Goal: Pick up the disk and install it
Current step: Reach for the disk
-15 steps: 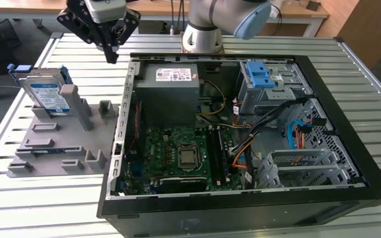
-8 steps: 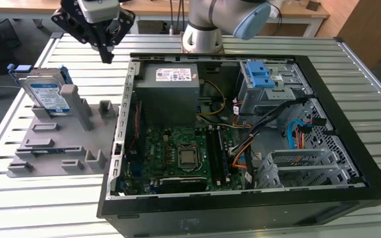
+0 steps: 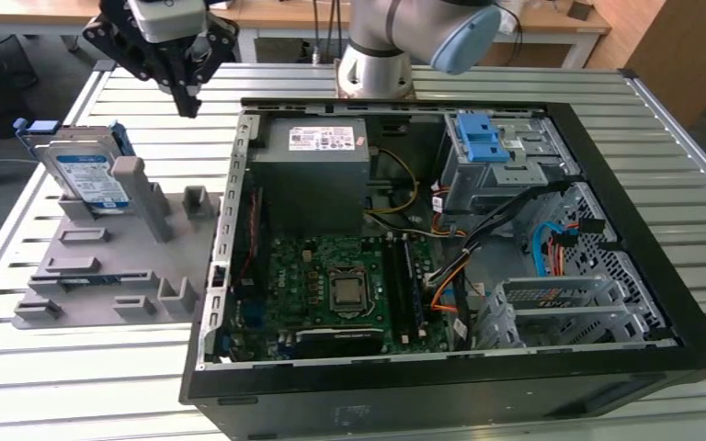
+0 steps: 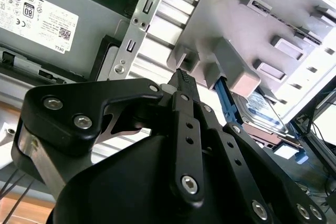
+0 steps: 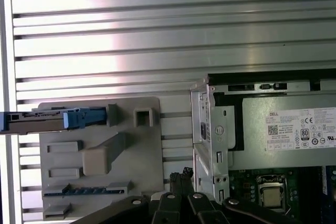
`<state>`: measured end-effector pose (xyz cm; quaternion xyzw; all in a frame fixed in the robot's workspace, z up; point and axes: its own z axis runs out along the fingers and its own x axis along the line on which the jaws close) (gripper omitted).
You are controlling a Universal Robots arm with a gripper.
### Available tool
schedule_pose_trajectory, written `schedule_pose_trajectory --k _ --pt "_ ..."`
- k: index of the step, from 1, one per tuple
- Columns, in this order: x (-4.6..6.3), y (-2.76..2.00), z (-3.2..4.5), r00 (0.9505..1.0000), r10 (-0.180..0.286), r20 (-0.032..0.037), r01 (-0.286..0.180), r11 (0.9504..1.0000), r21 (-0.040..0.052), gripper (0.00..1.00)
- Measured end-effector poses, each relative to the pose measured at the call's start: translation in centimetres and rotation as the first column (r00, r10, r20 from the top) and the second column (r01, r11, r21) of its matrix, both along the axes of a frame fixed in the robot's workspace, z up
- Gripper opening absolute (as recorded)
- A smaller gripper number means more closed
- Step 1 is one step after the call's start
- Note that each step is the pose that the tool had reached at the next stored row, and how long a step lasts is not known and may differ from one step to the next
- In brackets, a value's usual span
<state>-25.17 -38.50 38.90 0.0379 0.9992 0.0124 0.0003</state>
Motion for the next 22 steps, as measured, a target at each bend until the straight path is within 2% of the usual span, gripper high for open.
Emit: schedule_pose_trajectory --k 3,14,22 --pt "-0.4 0.05 -0.02 1.0 0.0 -0.0007 0.0 1.0 0.0 0.11" --pt "-0.6 0.05 -0.03 1.0 0.0 -0.0008 0.0 1.0 0.0 0.11" --pt "-1.4 0.09 -0.04 1.0 0.0 -0.0007 0.0 1.0 0.0 0.11"
